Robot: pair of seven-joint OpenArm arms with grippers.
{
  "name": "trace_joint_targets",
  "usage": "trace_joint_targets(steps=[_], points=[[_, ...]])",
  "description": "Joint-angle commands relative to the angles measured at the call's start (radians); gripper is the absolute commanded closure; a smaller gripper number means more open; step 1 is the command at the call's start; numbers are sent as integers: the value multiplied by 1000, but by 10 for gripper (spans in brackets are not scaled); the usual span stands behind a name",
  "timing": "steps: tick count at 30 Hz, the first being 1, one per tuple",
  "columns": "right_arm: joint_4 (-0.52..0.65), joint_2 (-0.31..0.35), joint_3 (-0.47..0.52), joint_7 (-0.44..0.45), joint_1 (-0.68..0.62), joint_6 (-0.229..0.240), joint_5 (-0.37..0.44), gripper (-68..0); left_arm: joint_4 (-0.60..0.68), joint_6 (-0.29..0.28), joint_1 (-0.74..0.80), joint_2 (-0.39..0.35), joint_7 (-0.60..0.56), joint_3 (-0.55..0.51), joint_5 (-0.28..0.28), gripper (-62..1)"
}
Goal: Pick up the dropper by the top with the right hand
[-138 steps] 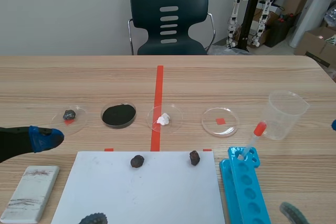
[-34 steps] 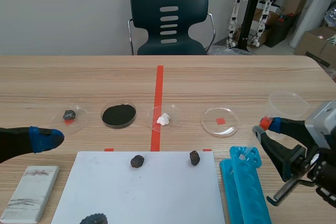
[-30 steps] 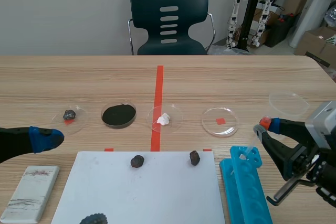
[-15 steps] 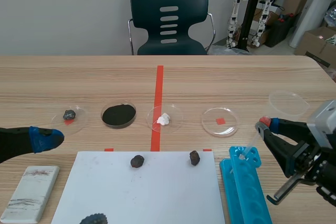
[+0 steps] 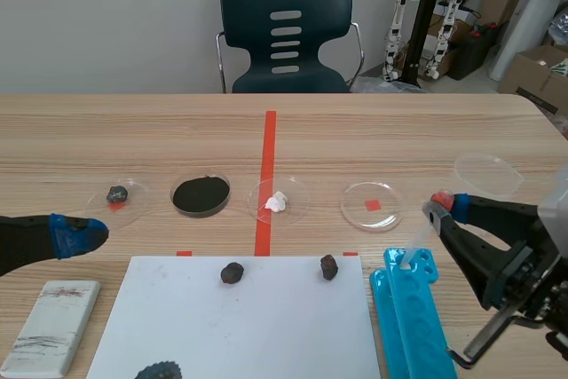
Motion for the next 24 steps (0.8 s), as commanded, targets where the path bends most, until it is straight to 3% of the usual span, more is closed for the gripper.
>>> trace_joint_targets(steps=[1,14,24], points=[[47,8,31,15,-22,-4,9,-11,13,2,-3,2,-17,3,-13,-623],[267,7,172,13,-235,-4,10,-11,13,2,-3,2,-17,3,-13,-623],[392,7,270,-30,-370,-12,114,-11,13,2,-3,3,-18,3,-13,-623]])
